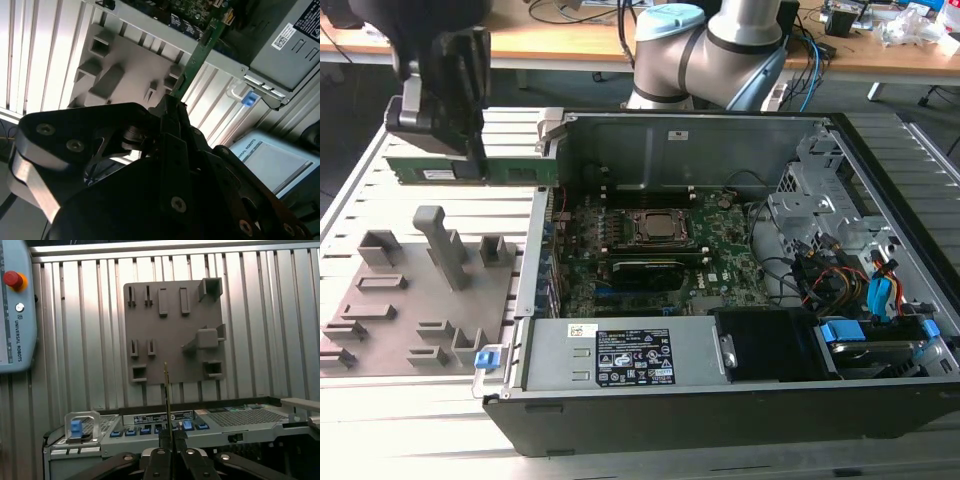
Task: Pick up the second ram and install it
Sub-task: 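Pick up the second ram and move it above second insertion slot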
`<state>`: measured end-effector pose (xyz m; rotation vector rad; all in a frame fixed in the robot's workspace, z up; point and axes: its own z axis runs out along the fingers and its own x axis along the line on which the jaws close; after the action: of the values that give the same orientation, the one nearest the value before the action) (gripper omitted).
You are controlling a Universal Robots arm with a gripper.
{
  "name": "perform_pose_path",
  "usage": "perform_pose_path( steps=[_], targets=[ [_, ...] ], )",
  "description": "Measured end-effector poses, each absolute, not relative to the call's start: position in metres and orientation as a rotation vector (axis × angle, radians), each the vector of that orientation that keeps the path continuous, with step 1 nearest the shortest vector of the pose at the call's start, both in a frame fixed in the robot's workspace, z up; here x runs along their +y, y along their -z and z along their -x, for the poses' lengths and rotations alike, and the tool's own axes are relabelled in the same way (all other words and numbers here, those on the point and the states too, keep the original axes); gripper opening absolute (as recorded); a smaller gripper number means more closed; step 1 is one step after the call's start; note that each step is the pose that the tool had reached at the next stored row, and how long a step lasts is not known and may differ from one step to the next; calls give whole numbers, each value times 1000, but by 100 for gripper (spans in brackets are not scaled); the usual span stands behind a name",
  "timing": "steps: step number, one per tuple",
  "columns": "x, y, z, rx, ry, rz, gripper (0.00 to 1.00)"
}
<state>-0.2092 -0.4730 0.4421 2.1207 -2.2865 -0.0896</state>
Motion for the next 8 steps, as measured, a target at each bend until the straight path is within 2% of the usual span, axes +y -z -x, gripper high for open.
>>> perform_pose_path(
  steps=[8],
  targets=[
    [-473,-441,179,-2285,92,-2119,14]
  ],
)
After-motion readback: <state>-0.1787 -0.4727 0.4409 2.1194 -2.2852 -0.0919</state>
